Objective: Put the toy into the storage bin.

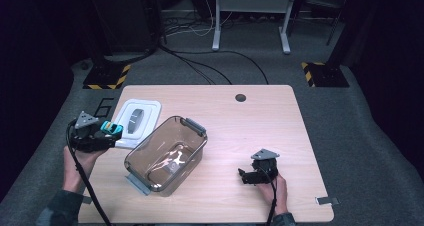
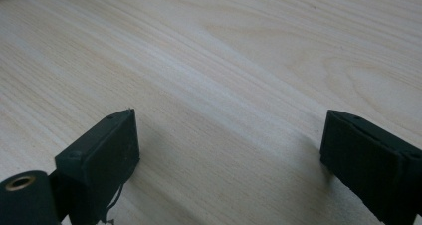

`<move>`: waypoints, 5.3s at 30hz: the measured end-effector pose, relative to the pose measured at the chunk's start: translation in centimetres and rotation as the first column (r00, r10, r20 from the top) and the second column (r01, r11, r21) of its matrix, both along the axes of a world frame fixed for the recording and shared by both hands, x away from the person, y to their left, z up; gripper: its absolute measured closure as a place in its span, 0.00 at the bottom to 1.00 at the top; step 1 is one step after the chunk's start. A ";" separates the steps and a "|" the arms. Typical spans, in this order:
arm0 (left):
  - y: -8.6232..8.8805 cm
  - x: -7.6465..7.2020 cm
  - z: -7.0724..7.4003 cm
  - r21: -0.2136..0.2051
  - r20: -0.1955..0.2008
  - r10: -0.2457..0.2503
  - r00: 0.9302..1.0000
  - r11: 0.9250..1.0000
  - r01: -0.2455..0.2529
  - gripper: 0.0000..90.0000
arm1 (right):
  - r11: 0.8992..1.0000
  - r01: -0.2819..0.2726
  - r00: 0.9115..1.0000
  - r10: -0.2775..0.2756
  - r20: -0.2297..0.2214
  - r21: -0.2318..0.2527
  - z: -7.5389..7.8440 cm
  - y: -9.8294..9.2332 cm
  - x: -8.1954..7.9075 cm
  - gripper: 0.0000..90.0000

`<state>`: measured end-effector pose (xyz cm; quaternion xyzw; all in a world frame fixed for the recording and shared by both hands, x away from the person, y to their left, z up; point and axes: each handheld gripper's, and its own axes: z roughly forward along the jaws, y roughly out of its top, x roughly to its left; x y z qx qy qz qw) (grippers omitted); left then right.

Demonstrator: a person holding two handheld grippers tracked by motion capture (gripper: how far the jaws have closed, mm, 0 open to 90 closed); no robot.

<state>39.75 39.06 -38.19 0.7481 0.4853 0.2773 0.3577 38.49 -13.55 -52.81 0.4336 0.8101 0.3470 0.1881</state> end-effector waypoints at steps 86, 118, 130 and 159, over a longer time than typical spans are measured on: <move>-14.5 6.1 5.0 0.012 -0.113 -0.357 0.927 0.933 0.360 0.27 | 1.000 0.019 1.000 -0.019 -0.016 -0.002 -0.1 0.2 0.1 0.01; -16.7 7.0 1.6 0.027 -0.236 -0.359 0.903 0.926 0.376 0.27 | 1.000 0.020 1.000 -0.020 -0.017 -0.001 -0.1 0.2 0.1 0.02; -17.1 7.0 0.7 0.045 -0.279 -0.350 0.894 0.925 0.376 0.27 | 1.000 0.020 1.000 -0.020 -0.017 -0.001 -0.1 0.2 0.1 0.02; -18.2 7.7 -0.8 0.093 -0.368 -0.335 0.867 0.915 0.393 0.27 | 1.000 0.019 1.000 -0.019 -0.017 0.001 -0.1 0.2 0.1 0.02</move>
